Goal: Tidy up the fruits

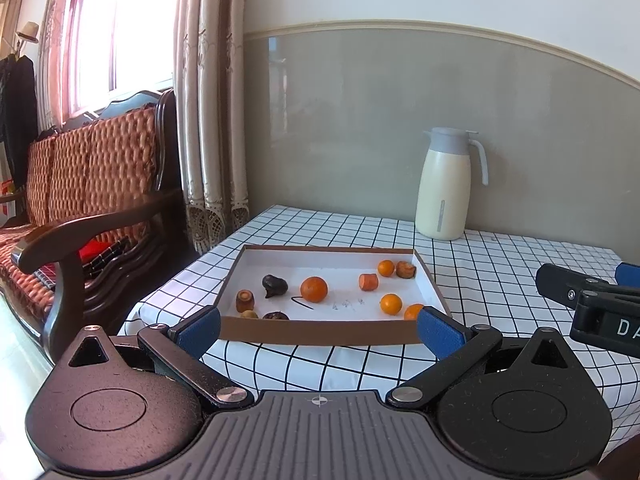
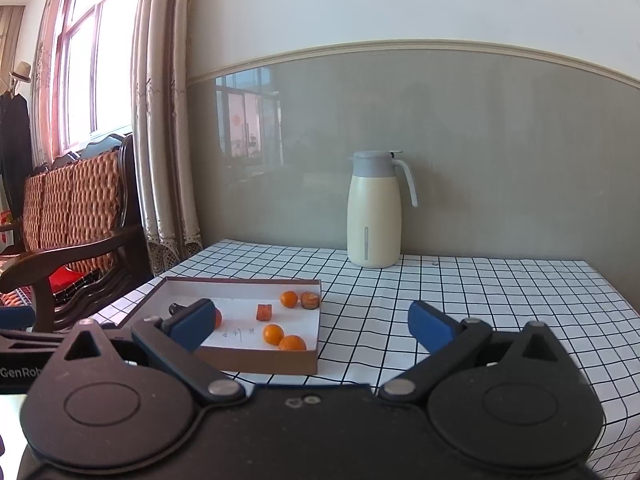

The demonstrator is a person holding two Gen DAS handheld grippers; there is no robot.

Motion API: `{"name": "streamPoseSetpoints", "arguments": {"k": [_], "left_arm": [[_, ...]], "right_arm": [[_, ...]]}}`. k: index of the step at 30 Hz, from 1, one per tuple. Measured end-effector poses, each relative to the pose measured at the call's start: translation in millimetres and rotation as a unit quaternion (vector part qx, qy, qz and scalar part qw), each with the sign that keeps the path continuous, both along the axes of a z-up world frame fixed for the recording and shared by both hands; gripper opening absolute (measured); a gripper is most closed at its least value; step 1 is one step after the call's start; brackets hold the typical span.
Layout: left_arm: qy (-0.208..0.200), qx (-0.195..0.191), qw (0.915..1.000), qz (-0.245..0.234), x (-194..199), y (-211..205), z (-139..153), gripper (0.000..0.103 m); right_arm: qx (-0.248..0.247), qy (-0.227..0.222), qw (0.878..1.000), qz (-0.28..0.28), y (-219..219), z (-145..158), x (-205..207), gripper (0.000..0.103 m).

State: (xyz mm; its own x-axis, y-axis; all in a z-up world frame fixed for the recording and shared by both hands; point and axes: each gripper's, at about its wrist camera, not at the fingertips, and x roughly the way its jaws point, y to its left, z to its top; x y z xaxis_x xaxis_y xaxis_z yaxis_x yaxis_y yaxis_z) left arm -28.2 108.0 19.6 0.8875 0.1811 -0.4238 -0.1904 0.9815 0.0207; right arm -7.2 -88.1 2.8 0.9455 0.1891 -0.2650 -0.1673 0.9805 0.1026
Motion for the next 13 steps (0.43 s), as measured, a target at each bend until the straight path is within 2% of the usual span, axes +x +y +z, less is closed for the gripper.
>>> {"name": "streamPoseSetpoints", "arguments": {"k": [6, 13], "left_arm": [[-0.003, 0.000, 1.0000, 0.002, 0.8, 2.3, -0.7, 0.103], [-0.020, -0.017, 0.9997, -0.004, -1.2, 5.7, -0.8, 0.103]], "right_arm": [[0.001, -0.001, 1.000, 0.004, 1.3, 0.7, 2.1, 0.097], [0.001, -0.003, 1.000, 0.006, 2.2, 0.3, 3.0, 0.097]]}}
